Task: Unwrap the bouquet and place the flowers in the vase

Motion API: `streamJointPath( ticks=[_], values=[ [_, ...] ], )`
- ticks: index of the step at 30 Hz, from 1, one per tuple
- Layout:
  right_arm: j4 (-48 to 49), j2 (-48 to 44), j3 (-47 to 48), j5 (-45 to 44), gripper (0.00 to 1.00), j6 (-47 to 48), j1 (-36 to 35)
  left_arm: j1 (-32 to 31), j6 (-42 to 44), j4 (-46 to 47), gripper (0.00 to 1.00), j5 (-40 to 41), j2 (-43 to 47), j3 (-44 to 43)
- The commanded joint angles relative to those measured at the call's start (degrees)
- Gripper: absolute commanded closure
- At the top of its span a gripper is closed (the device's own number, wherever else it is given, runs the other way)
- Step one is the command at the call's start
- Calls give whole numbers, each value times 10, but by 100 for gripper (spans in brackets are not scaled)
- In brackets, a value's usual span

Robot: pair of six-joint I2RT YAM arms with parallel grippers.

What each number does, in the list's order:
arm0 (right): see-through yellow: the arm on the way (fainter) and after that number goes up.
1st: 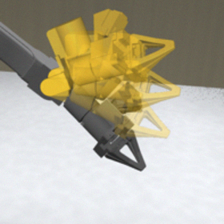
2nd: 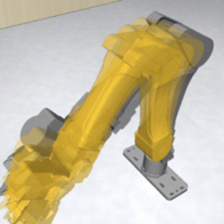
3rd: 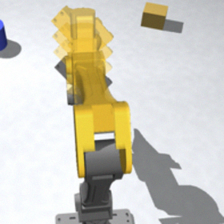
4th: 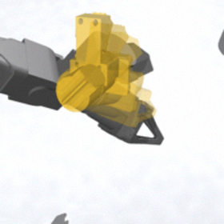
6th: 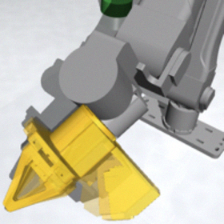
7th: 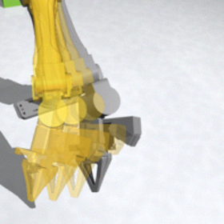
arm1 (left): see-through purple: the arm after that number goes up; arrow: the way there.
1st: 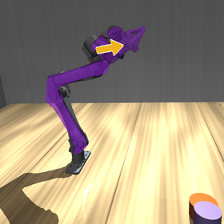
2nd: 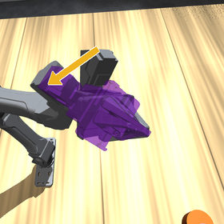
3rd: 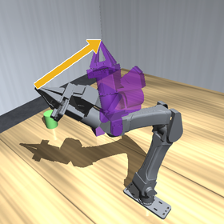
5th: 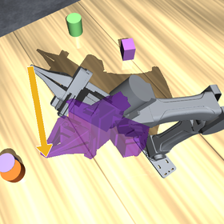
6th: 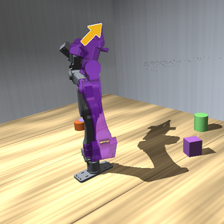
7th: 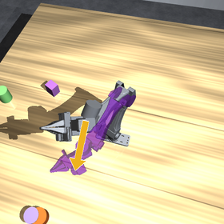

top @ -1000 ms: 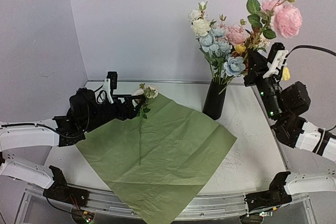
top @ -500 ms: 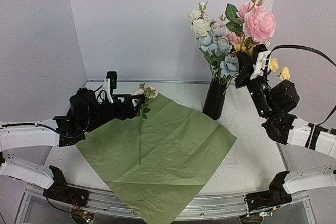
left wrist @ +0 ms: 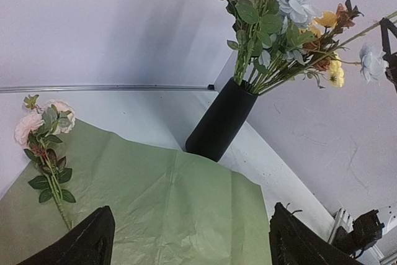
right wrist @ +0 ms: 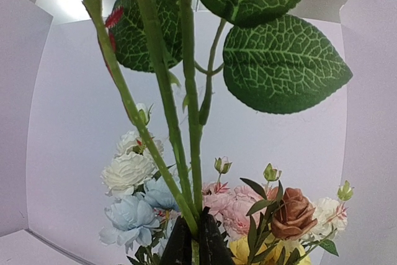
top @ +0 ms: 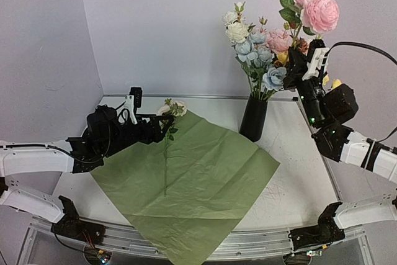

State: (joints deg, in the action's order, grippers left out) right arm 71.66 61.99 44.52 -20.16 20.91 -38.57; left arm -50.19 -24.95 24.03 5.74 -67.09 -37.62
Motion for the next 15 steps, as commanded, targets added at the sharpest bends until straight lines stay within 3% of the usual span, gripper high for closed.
streamJointPath(
  ticks=[1, 15],
  values=[
    [170, -3, 46, -2, 100, -19, 3, 2, 7, 22, 13, -3, -3, -39],
    [132, -1, 49, 4, 100, -31, 11, 2, 9, 22, 13, -5, -8, -44]
  ],
)
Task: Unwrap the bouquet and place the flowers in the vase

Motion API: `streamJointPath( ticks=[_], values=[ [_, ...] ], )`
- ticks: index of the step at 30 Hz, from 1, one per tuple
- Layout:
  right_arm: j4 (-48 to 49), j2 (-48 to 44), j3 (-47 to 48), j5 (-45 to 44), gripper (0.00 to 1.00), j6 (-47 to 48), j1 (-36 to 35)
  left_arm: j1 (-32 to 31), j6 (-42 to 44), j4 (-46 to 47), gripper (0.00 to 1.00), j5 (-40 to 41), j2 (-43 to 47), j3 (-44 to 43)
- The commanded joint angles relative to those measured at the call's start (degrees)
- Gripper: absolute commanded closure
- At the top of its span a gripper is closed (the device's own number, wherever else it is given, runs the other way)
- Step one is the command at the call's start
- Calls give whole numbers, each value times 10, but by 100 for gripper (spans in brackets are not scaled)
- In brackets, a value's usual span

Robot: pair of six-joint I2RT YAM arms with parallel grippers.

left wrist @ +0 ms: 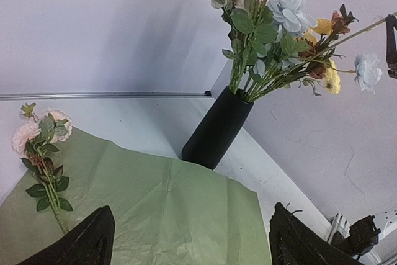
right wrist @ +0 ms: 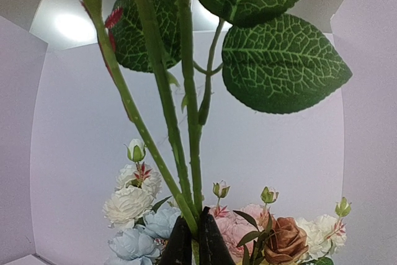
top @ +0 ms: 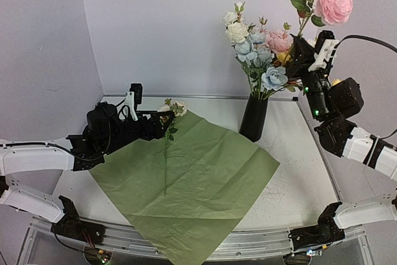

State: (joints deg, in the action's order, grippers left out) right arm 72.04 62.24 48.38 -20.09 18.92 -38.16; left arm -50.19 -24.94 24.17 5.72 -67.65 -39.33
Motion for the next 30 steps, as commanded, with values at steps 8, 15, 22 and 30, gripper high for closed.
streamJointPath(
  ticks=[8, 15, 22, 30],
  values=[
    [131, 2, -33, -9, 100, -53, 23, 2, 7, 20, 13, -1, 2, -20],
    [150, 17, -90, -18, 100, -117, 43, 2, 7, 20, 13, 0, 5, -18],
    [172, 56, -114, -31, 100, -153, 57, 2, 7, 20, 13, 1, 5, -18],
    [171, 97, -124, -32, 100, -183, 63, 2, 6, 20, 13, 4, 11, -13]
  ],
)
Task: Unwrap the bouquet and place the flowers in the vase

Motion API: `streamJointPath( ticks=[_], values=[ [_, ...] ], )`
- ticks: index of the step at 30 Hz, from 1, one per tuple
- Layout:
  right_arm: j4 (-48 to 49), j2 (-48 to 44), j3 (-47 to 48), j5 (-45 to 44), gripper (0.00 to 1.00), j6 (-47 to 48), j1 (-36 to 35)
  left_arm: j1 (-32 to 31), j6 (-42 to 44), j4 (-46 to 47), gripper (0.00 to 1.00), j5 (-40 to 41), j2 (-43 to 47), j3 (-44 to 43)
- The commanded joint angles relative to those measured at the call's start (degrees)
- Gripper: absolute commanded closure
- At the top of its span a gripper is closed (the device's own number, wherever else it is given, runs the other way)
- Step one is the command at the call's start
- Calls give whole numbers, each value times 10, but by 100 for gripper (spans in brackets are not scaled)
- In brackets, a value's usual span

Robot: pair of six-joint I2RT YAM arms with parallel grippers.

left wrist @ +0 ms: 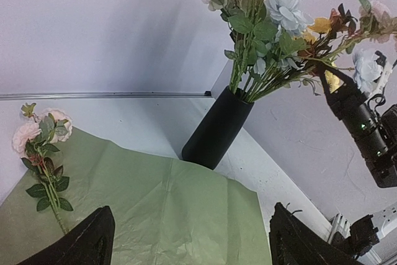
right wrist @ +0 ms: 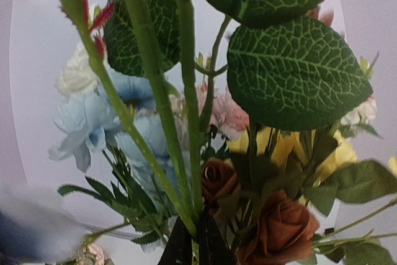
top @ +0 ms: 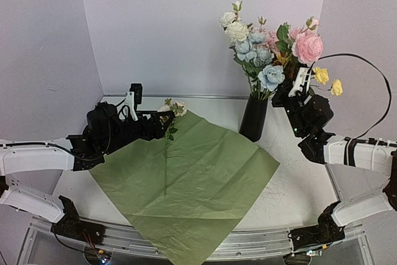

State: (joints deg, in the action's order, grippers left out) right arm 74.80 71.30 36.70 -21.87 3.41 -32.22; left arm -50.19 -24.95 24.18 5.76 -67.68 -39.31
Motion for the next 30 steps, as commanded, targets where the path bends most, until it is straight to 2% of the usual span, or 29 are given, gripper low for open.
streamJointPath(
  ticks=[1, 23, 28, 30],
  values=[
    [143, 7, -9, -14, 100, -29, 4, 2, 6, 20, 13, 4, 13, -12],
    [-31, 77, 36, -19, 100, -119, 18, 3, 6, 19, 13, 13, 16, -6],
    [-52, 60, 24, -15, 100, -133, 18, 3, 5, 18, 13, 13, 14, -5],
    [-72, 40, 22, -17, 88, -137, 18, 3, 5, 18, 13, 14, 10, -7]
  ],
)
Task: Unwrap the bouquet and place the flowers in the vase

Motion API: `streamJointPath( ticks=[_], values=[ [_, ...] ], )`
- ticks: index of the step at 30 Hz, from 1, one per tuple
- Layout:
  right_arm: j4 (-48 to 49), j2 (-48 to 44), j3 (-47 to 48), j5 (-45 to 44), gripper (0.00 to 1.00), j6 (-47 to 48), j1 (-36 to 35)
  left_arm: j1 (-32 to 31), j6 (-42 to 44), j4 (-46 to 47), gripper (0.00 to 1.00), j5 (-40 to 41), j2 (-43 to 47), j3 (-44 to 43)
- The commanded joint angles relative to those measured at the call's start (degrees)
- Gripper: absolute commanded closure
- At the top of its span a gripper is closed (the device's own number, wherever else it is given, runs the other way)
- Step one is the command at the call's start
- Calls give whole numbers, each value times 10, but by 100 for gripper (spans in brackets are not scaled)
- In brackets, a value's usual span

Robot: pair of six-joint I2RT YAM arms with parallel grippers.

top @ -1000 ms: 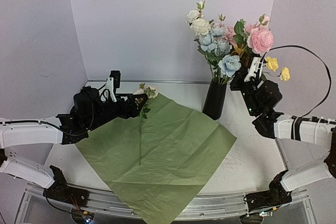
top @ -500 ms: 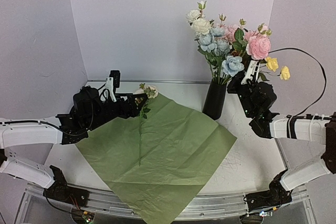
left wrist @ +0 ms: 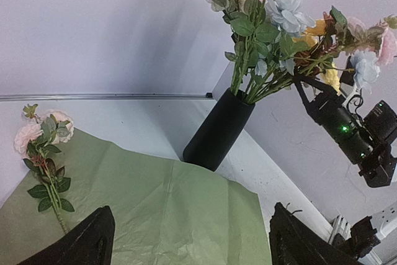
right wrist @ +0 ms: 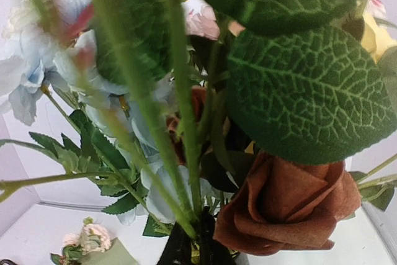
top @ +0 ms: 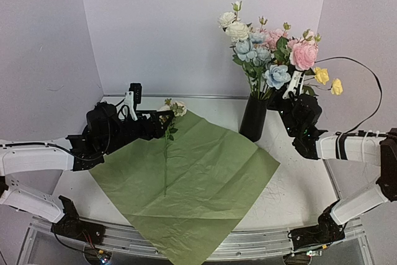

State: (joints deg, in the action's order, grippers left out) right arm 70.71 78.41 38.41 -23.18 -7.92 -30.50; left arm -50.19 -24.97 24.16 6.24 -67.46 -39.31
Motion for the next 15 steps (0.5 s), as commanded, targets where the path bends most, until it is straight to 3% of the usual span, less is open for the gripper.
streamJointPath(
  ticks=[1, 7, 10, 13, 15],
  values=[
    [-41, -39, 5, -7, 87, -26, 1, 3, 5, 18, 13, 10, 4, -8],
    [-118, -60, 29, -15, 90, -27, 2, 4, 0, 14, 13, 8, -19, -19],
    [-133, -67, 25, -7, 74, -36, 2, 4, -2, 12, 13, 5, -28, -26],
    [-149, -75, 20, -1, 72, -45, 2, 5, -5, 7, 13, 4, -33, -29],
    [-157, -78, 15, 3, 59, -52, 1, 7, -8, 1, 13, 4, -37, -33]
  ],
)
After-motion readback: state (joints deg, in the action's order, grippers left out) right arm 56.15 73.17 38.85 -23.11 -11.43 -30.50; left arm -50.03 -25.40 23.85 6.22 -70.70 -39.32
